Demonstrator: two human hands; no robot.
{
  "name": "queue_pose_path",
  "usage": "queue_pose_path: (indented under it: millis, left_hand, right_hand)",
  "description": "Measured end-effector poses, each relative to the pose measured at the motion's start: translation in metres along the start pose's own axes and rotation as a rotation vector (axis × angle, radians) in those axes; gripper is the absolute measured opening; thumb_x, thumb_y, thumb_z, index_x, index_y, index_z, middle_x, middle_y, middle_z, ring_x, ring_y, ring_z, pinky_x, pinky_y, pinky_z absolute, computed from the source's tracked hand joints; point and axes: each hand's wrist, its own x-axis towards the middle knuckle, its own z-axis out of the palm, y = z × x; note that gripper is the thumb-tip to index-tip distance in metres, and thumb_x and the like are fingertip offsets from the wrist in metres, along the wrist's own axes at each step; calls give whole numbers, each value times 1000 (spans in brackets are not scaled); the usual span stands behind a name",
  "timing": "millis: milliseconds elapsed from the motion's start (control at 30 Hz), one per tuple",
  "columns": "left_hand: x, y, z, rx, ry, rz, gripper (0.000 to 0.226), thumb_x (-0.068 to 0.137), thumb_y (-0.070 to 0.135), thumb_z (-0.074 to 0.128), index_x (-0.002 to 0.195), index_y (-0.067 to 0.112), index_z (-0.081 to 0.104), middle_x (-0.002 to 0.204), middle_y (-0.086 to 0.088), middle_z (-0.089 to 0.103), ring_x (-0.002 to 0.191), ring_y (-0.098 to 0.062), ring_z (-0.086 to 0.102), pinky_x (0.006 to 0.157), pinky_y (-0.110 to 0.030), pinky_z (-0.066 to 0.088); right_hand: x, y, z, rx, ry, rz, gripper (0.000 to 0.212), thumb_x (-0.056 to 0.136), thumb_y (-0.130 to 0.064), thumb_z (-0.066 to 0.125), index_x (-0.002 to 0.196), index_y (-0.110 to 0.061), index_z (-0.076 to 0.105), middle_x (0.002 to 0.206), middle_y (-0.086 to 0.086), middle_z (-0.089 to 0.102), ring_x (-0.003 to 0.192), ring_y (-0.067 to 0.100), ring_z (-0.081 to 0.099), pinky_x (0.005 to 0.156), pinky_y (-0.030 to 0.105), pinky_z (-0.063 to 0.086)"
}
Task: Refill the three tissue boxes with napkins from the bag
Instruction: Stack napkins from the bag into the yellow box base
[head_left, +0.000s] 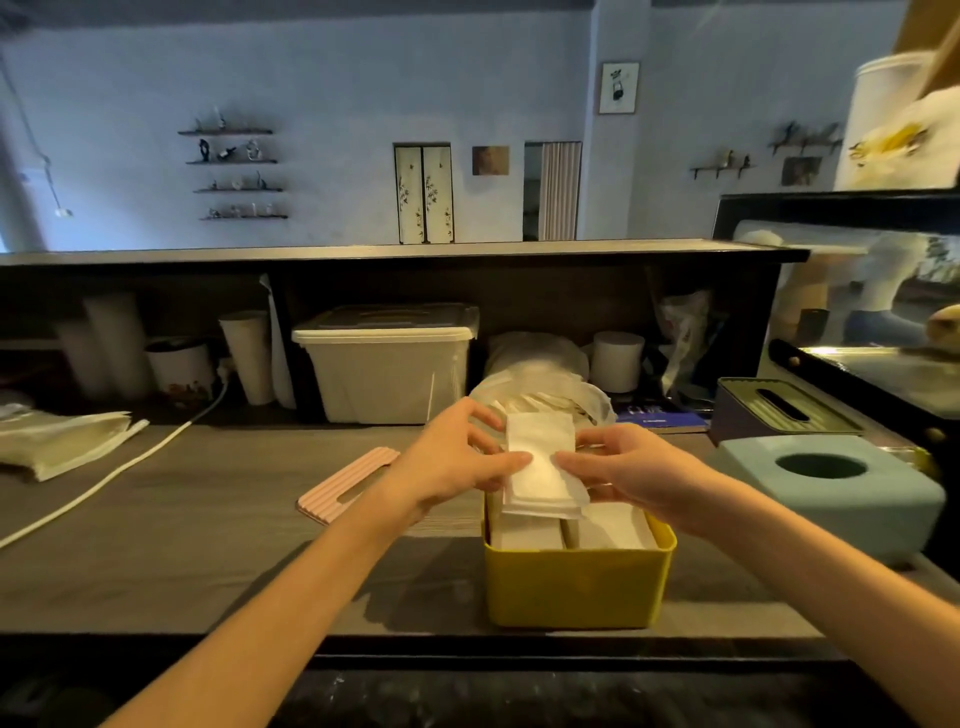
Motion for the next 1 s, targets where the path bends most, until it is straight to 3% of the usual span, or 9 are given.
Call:
queue_pose_path:
  millis: [67,200,267,367,500,567,667,800,1000]
  left_hand:
    - [-4,-5,-5,127,54,32,43,82,29,84,114,21,56,96,-2,71,79,-13,72,70,-29,62]
    - [-13,-8,-11,339,-20,124,36,81,32,84,109,24,62,101,7,68,82,-14,69,75,-31,61]
    - [-17,-9,-9,449,-81,167,36,80,33,84,110,26,65,107,12,65,83,-12,68,75,-28,58]
    - [-19,-13,-4,549,-140,207,43,78,37,85,116,26,66,118,13,63,81,-6,63,78,-29,56]
    - [-14,-16,1,689,-163,236,51,78,43,84,122,28,64,124,14,59,79,1,47,81,-27,46]
    - [-10,-17,1,748,-191,239,53,79,43,83,125,28,63,127,12,58,85,-1,47,84,-29,49]
    - [0,-16,-2,732,-210,224,50,78,45,83,122,28,66,122,14,61,79,0,50,82,-30,52]
    - [21,-19,-15,576,-41,240,27,81,45,81,103,30,72,98,16,69,76,0,59,73,-27,56]
    - [73,-51,-14,493,64,187,12,92,31,72,102,25,74,95,12,71,88,-4,66,85,-30,58]
  right_hand:
    - [-2,3,4,-28,-12,66,10,95,-16,70,105,-14,68,90,1,79,88,14,76,77,25,60]
    - [-2,10,15,-147,-58,146,22,97,-16,68,114,-1,68,112,21,73,87,18,71,84,31,60]
    - [-4,11,21,-220,-46,152,17,98,-17,67,111,-6,68,101,14,75,80,14,70,81,31,60]
    - [-4,12,25,-330,46,106,25,96,-23,72,116,-11,66,82,2,75,65,7,69,62,23,55]
    - [-1,15,26,-411,126,75,28,91,-28,76,114,-16,64,94,1,76,77,10,71,75,28,60]
    - [0,14,27,-477,96,62,30,90,-30,78,113,-16,64,97,0,75,75,7,72,72,24,59]
    - [0,3,18,-572,62,-3,26,91,-32,76,110,-20,64,91,-3,76,73,5,75,71,22,60]
    - [14,-8,-11,-698,196,-145,15,90,-36,75,100,-26,70,83,-10,77,72,-3,72,72,22,61]
    - [89,27,-41,-619,311,-227,18,94,-25,73,112,-26,69,99,-10,75,86,1,70,77,20,58]
